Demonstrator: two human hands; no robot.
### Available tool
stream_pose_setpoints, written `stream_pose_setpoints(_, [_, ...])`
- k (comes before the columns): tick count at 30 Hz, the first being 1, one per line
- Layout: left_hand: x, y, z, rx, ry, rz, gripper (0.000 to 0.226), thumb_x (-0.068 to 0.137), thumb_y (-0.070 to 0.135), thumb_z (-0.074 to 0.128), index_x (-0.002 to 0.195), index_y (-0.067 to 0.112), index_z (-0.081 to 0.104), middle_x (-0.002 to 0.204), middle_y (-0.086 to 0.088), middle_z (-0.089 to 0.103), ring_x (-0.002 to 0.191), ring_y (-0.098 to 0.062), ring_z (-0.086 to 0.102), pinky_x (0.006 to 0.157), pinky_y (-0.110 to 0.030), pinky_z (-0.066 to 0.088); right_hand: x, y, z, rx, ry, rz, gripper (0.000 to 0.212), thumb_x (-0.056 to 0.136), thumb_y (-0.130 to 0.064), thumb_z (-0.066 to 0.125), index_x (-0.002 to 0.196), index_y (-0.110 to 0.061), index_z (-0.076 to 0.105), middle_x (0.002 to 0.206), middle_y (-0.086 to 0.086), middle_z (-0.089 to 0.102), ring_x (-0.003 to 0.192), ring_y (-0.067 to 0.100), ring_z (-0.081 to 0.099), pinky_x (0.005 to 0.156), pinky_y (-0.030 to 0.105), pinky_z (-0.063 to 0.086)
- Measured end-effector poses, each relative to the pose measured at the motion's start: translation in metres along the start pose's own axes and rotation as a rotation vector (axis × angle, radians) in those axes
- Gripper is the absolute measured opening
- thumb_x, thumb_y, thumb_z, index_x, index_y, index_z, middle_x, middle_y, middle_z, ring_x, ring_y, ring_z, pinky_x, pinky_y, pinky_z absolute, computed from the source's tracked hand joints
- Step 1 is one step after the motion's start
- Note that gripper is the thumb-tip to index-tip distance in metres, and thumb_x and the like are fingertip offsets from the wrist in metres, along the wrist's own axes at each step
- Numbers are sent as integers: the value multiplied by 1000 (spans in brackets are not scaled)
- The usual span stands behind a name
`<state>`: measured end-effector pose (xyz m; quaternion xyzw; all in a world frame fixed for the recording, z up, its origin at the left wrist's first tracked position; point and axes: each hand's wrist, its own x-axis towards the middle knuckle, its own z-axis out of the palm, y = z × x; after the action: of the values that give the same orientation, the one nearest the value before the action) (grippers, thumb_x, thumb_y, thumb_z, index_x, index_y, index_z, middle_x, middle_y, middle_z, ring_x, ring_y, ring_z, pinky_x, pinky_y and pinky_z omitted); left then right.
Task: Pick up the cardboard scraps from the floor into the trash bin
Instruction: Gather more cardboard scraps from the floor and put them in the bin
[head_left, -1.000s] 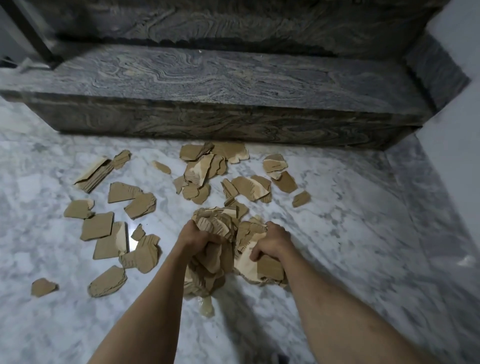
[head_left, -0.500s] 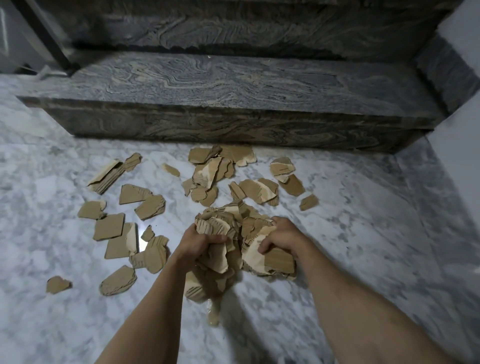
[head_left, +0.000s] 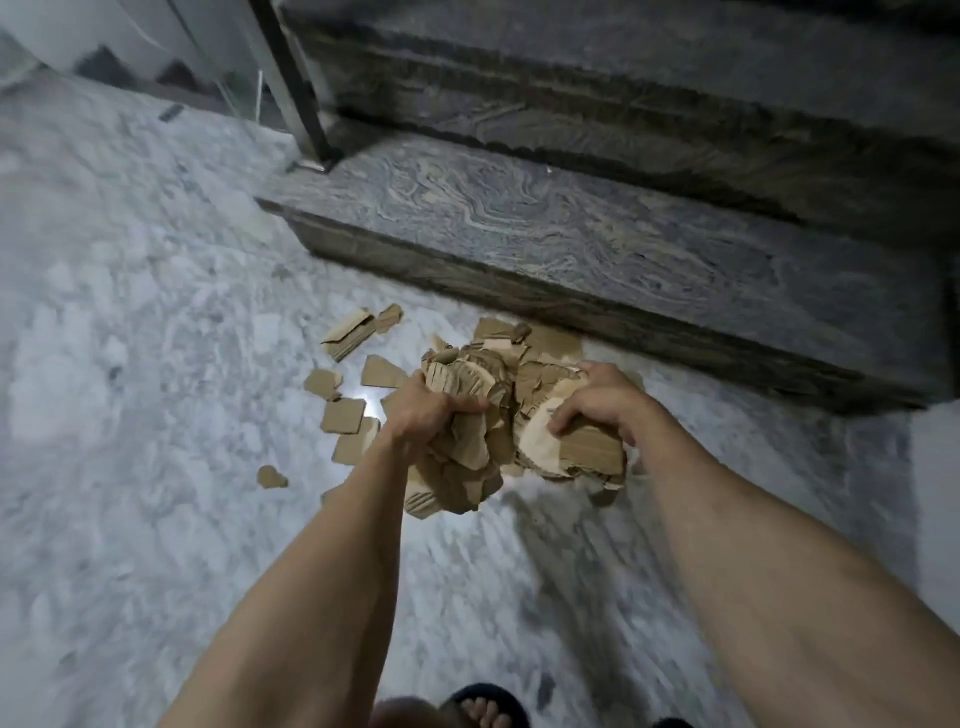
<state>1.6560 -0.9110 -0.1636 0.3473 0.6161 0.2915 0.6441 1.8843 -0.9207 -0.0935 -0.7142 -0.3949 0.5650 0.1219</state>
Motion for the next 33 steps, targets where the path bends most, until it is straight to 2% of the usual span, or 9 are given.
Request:
stream_pose_setpoints(3, [-62, 66, -22, -67, 79, -39, 79, 52, 15, 95, 123, 25, 61, 107, -6, 75, 100, -26, 72, 87, -43, 60, -54, -74, -10, -102, -38, -7, 108, 63, 9, 86, 154, -7, 30, 154, 11, 41, 127, 27, 49, 66, 9, 42])
stream_pose_setpoints(7, [-146, 143, -62, -128, 147, -54, 80, 47, 21, 98, 120, 13, 65, 105, -9, 76, 101, -31, 72, 87, -45, 60, -129, -174, -10, -251, -110, -28, 112, 59, 1, 90, 154, -9, 31, 152, 11, 44, 131, 27, 47, 84, 18, 37])
stream_pose_setpoints(12, [-245, 211, -121, -291, 336, -25, 65, 59, 1, 92, 117, 8, 63, 107, -11, 74, 101, -27, 70, 91, -39, 57, -204, -287, 25, -416, -199, -107, 115, 56, 0, 92, 153, -9, 32, 143, 16, 51, 120, 33, 53, 90, 32, 48])
stream_pose_setpoints(15, [-299, 227, -172, -391, 473, 9, 71, 58, -2, 92, 120, 13, 60, 112, -10, 71, 102, -25, 67, 85, -31, 54, -243, -341, 71, -535, -297, -186, 89, 58, -1, 92, 137, -10, 51, 115, 11, 63, 95, 26, 59, 74, 31, 51])
stream_pose_setpoints(18, [-358, 223, -227, -440, 621, -6, 85, 40, 19, 99, 116, 6, 63, 110, -10, 72, 103, -27, 69, 84, -31, 56, -283, -380, 135, -634, -367, -249, 67, 53, 0, 92, 112, -10, 63, 96, 8, 68, 76, 21, 62, 57, 27, 51])
stream_pose_setpoints(22, [-444, 195, -300, -544, 833, -63, 73, 48, 15, 98, 111, 13, 61, 112, -7, 70, 102, -24, 67, 97, -36, 53, -315, -403, 241, -760, -492, -376, 80, 20, -23, 85, 98, -12, 71, 93, 11, 75, 88, 33, 71, 74, 49, 61])
stream_pose_setpoints(26, [-524, 152, -369, -658, 995, -73, 86, 35, 27, 96, 115, 17, 64, 112, -5, 72, 101, -22, 68, 97, -40, 54, -381, -422, 357, -855, -598, -455, 69, 41, -8, 90, 105, -11, 66, 98, 12, 70, 91, 31, 67, 75, 45, 61])
stream_pose_setpoints(30, [-603, 100, -441, -729, 1112, -128, 98, 34, 39, 94, 123, 15, 58, 117, -3, 68, 108, -24, 63, 97, -41, 52, -440, -425, 480, -961, -704, -527, 63, 51, -3, 88, 109, -6, 63, 93, 9, 69, 81, 25, 66, 58, 28, 53])
stream_pose_setpoints(33, [-661, 63, -491, -781, 1196, -153, 89, 43, 40, 95, 121, 20, 57, 112, 0, 67, 105, -23, 64, 88, -35, 53, -479, -419, 569, -1036, -789, -591, 53, 49, -4, 89, 97, -9, 67, 89, 9, 72, 86, 28, 70, 72, 39, 60])
